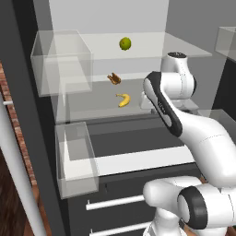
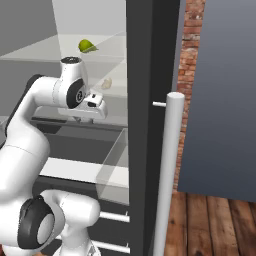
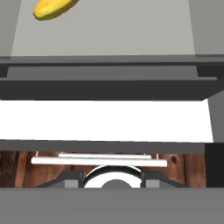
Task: Pick up the banana and pear from the fridge and place one fruit on each plate on the dining counter.
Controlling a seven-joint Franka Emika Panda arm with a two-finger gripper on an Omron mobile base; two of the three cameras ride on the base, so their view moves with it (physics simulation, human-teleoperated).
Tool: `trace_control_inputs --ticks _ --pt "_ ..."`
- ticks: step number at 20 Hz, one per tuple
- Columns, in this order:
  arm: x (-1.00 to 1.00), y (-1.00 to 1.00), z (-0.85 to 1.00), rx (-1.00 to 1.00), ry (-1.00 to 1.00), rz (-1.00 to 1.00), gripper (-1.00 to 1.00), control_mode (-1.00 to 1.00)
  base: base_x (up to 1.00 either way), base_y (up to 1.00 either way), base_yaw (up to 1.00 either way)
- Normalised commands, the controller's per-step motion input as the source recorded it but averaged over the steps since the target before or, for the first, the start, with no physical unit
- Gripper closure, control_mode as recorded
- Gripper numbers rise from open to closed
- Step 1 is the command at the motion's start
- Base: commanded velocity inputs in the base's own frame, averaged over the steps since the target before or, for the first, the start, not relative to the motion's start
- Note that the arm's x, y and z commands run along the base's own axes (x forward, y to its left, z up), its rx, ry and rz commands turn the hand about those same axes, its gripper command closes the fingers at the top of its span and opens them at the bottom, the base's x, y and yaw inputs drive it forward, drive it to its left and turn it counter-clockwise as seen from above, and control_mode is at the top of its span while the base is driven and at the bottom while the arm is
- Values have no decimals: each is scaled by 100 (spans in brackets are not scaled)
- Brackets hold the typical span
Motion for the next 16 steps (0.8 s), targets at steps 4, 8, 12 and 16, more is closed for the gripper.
trace_control_inputs --ticks 4,8,12,16 --pt "0 18 0 0 -8 0 -100 -100 0 0 0" --pt "7 37 0 1 -9 -1 -100 -100 0 0 0" --pt "13 27 0 6 -4 -3 -100 -100 0 0 0" --pt "32 31 0 3 3 -8 -100 -100 0 0 0"
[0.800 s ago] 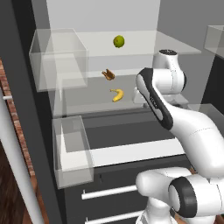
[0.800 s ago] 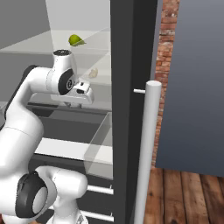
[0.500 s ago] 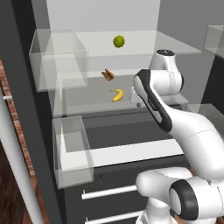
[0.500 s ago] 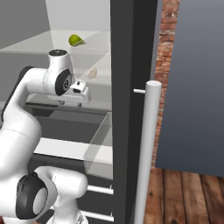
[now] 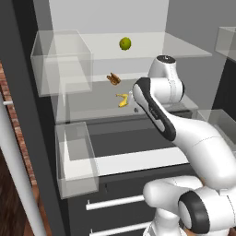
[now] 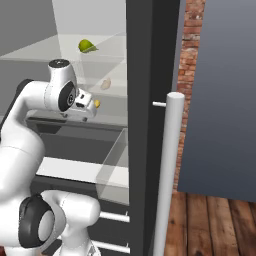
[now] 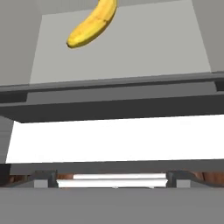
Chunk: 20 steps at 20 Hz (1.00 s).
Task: Pick up the banana and pear from the fridge and place one fruit on each plate on the dining counter.
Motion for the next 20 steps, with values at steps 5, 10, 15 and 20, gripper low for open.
trace_control_inputs --ticks 5,10,15,20 --pt "55 37 0 0 4 -8 -100 -100 0 0 0" --pt "66 2 -2 2 3 -4 -100 -100 0 0 0" --pt "50 0 -9 0 0 -3 -100 -100 0 0 0" --pt "43 3 -24 0 0 -3 -100 -100 0 0 0"
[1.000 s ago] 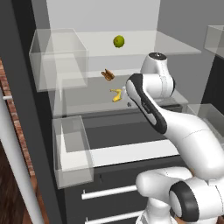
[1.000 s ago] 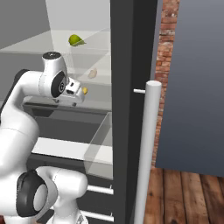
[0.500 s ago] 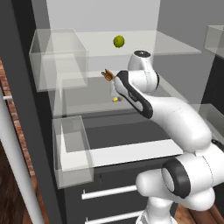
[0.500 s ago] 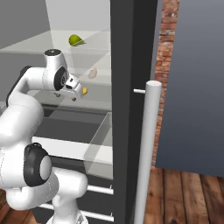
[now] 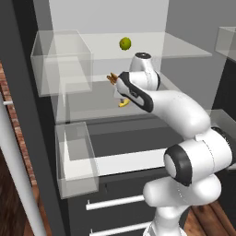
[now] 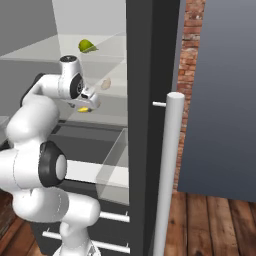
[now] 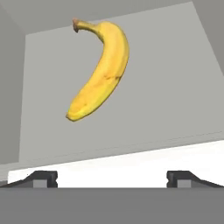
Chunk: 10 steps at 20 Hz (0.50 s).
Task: Pick up the banana and pear from the fridge and place one fruit on each plate on the dining counter.
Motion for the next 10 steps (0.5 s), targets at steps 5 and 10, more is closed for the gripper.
trace_control_inputs --ticks 5,10 --pt "42 4 -23 0 0 -4 -100 -100 0 0 0" --pt "28 2 -15 0 0 -5 -100 -100 0 0 0"
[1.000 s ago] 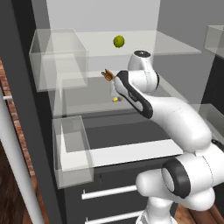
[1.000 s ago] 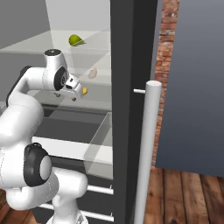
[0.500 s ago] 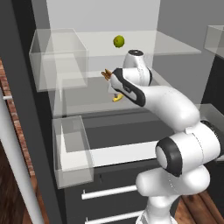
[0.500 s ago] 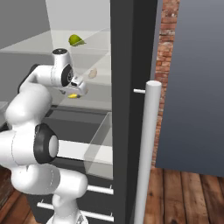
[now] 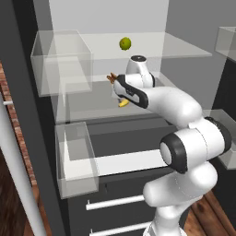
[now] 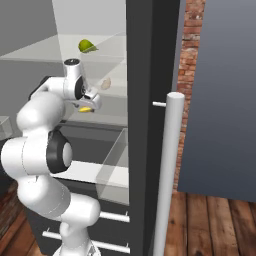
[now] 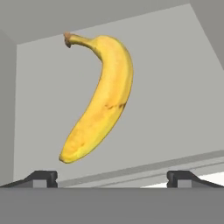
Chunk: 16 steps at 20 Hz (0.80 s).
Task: Pick up the banana and pear from the fridge and place one fruit on each plate on the dining counter.
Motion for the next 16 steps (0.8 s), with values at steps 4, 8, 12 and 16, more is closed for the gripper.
trace_control_inputs --ticks 4,8,12,16 --pt "11 2 -10 0 0 -5 -100 -100 0 0 0" --pt "20 4 -6 0 0 -6 -100 -100 0 0 0" --pt "27 1 -3 0 0 -7 -100 -100 0 0 0" --pt "30 3 -12 0 0 -8 -100 -100 0 0 0"
